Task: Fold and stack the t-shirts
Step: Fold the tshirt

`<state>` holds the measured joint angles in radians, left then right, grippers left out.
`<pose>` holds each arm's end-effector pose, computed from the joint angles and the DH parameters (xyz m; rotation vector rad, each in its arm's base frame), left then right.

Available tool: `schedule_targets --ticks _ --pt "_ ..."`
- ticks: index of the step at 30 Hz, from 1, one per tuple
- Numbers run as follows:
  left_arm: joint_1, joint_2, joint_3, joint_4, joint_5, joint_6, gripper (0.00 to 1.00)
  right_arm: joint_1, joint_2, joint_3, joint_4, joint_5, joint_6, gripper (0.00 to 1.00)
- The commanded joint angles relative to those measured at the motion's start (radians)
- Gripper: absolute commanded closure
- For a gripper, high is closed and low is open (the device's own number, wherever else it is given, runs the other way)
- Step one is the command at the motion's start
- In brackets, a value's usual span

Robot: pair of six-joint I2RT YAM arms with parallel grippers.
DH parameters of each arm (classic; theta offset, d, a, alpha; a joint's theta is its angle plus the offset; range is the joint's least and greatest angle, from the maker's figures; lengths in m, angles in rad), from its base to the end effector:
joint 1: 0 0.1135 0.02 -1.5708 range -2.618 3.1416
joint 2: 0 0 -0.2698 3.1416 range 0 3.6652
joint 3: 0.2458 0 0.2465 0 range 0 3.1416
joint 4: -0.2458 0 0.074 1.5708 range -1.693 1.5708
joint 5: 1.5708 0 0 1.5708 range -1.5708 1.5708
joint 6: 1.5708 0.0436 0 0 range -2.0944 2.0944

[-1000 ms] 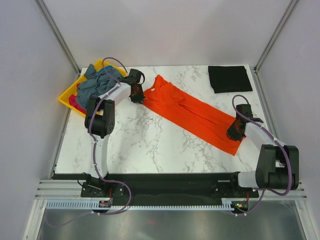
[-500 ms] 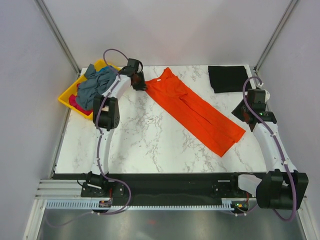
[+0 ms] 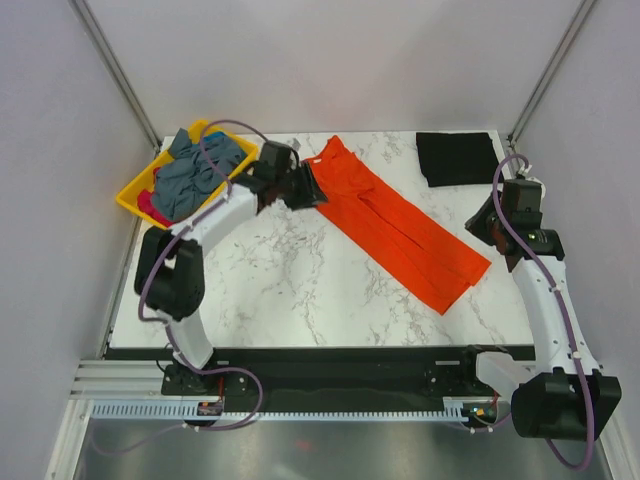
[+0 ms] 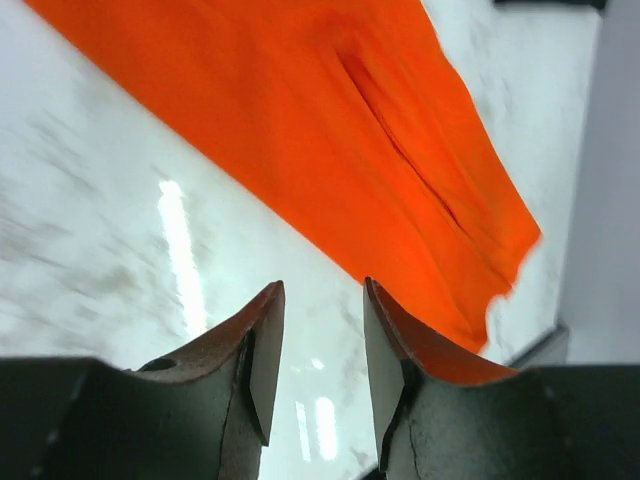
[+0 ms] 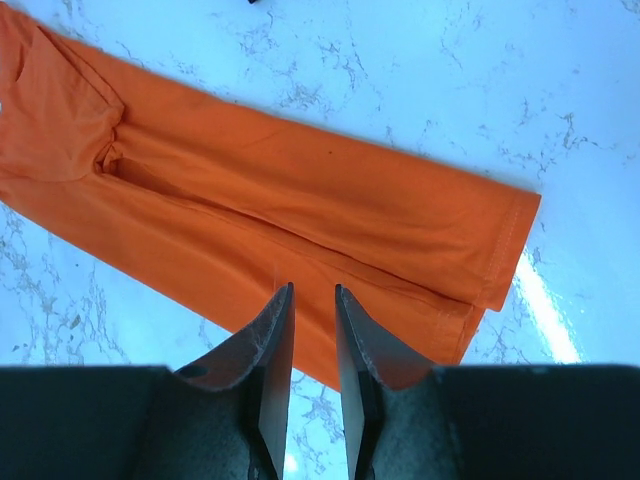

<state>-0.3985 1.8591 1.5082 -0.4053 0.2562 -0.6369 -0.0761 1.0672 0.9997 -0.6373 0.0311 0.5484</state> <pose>0.3887 -0.1756 0.2666 -0.1554 2.4364 -0.7933 0.2212 -0.0182 0.3173 0.7173 2.1686 0.2125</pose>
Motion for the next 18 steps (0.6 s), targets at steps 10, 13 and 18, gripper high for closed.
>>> schedule_targets --ticks 10,13,18 --pt "-0.580 -0.134 -0.508 0.632 -0.103 -0.599 0.49 -0.004 -0.102 0.189 -0.160 -0.028 -0.054 0.66" --pt "-0.663 -0.052 -0.471 0.680 -0.136 -0.638 0.48 -0.004 -0.139 0.201 -0.165 -0.066 -0.031 0.65" --pt "-0.724 0.050 -0.382 0.689 -0.182 -0.653 0.47 -0.004 -0.193 0.200 -0.171 -0.079 -0.018 0.65"
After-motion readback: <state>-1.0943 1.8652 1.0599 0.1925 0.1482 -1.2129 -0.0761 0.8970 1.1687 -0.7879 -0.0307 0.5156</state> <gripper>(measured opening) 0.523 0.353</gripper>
